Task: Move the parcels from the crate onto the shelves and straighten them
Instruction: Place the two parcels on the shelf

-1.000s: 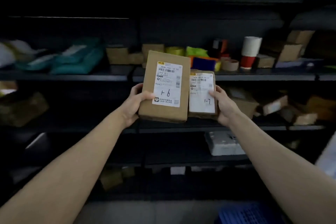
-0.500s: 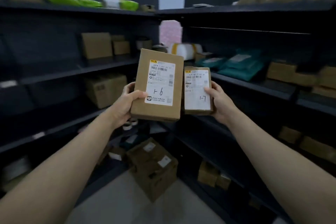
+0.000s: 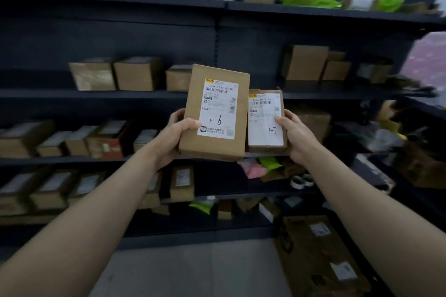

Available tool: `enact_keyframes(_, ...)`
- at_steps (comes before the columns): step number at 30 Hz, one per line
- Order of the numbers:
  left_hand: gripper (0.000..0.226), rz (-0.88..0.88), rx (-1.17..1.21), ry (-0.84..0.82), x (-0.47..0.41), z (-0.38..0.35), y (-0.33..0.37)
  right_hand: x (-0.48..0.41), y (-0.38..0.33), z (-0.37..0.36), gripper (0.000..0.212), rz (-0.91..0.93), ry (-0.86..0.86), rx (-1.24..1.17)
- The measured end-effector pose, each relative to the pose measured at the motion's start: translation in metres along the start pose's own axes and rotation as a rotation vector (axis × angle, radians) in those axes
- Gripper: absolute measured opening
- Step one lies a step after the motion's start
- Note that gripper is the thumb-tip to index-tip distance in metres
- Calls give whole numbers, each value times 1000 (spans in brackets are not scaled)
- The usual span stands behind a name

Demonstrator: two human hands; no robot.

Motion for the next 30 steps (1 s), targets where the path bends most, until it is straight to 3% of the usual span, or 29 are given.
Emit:
enact_keyframes(7, 72, -88, 54, 263, -19, 100, 21, -80, 3, -121, 47, -19, -244, 114)
enact_keyframes(17, 74, -162, 85, 463, -67, 162, 39, -163, -19, -212, 42, -5, -442, 161)
enact_keyframes(30, 74, -250, 103, 459, -88, 294, 115, -173, -73, -366, 42, 112, -473, 108)
Point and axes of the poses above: each hand's wrist, its own x-axis away from the middle knuckle, its own z-axis out of the back of the hand, y = z × x, the point moved 3 cm from there along -x, towards the middle knuckle, and after that the axes turned 15 degrees about x, right-handed, at the moved point
